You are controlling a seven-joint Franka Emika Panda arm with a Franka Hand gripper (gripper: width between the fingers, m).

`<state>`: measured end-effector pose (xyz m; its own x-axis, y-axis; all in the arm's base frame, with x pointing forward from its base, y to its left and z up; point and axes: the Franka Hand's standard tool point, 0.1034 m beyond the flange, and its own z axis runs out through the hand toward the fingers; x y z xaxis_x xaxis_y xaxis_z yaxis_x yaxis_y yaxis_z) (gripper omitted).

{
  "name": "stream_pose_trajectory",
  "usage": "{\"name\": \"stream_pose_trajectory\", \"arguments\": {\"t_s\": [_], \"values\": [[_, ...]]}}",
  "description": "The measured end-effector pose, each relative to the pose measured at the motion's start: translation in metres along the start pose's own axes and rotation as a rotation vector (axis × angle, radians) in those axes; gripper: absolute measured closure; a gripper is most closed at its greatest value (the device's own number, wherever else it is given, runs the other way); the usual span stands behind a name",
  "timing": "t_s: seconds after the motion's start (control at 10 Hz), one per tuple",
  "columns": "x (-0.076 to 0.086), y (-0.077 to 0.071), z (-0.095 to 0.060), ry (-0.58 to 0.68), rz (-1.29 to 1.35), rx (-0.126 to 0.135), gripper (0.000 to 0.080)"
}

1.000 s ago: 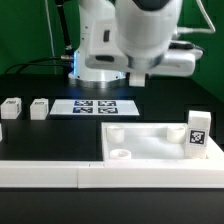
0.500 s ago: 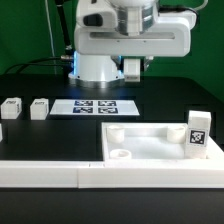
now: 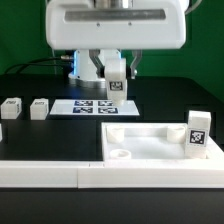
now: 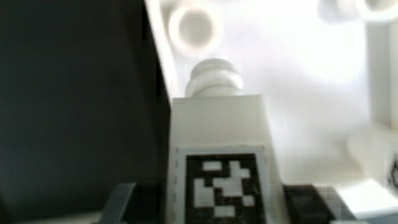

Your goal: Assemble square table

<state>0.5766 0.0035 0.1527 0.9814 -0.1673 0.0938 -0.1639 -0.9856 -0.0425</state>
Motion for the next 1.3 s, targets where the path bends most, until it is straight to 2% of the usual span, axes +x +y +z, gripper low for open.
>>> {"name": "stream_pose_trajectory", "arguments": {"t_s": [0.1, 0.3, 0.4, 0.7, 0.8, 0.9, 1.2, 1.3], "values": [[-0.002, 0.001, 0.003, 0.089, 0.002, 0.002, 0.0511], [0.001, 0.002, 0.005, 0.297, -0.014, -0.012, 0.0511], [0.0, 0.003, 0.007, 0.362, -0.02, -0.02, 0.0511], [0.04, 0.012, 0.023, 0.393, -0.077, -0.058, 0.0511], [0.049, 0.002, 0.033, 0.395, -0.06, -0.045, 0.0511], [0.042, -0.019, 0.047, 0.392, -0.062, -0.028, 0.0511], [0.033, -0.026, 0.066, 0.375, -0.074, -0.033, 0.0511], [0.03, -0.024, 0.068, 0.373, -0.08, -0.037, 0.0511]]}}
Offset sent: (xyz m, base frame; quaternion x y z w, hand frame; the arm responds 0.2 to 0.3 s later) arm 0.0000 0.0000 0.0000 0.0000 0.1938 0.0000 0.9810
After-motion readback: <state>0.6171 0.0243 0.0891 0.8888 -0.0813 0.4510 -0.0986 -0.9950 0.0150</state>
